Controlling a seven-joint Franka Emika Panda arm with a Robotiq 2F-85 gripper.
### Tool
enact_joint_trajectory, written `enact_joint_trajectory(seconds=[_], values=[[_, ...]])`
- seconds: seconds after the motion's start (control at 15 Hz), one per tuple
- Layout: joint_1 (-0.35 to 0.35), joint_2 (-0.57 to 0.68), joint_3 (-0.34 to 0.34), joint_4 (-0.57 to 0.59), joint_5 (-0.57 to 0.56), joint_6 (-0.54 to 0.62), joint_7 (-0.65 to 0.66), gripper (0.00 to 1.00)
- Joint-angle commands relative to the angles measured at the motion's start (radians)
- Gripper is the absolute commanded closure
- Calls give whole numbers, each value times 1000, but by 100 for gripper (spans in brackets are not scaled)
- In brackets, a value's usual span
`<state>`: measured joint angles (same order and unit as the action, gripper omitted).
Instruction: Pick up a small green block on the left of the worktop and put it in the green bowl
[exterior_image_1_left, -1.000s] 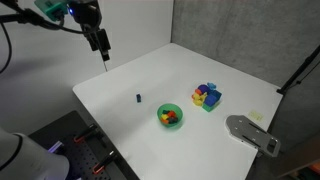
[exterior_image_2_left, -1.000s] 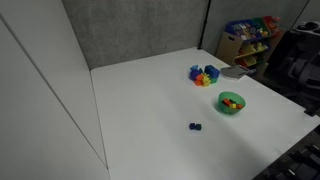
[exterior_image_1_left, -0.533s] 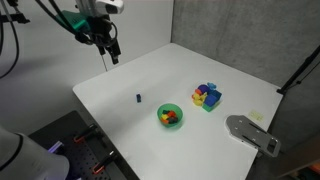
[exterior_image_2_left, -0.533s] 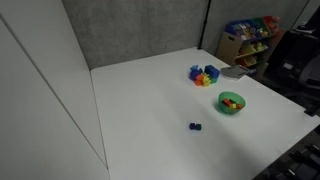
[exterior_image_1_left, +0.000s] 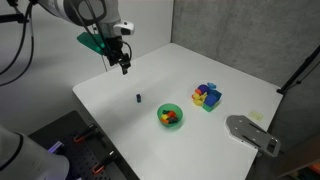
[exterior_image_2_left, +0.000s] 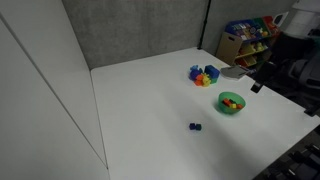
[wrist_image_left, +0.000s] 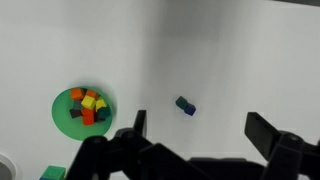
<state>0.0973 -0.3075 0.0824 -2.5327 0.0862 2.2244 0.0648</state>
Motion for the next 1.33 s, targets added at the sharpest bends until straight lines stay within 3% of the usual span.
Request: enact_joint_trajectory(seconds=[0.0, 0.4, 0.93, 1.07, 1.13, 1.27], values=[[7, 122, -3, 25, 18, 71, -44, 0], [10, 336, 10, 64, -19, 210, -72, 0], [15, 589, 15, 217, -104, 350, -92, 0], [20, 630, 6, 260, -122, 341, -67, 0], [14, 585, 16, 203, -99, 351, -72, 0], [15, 619, 15, 235, -101, 351, -72, 0]])
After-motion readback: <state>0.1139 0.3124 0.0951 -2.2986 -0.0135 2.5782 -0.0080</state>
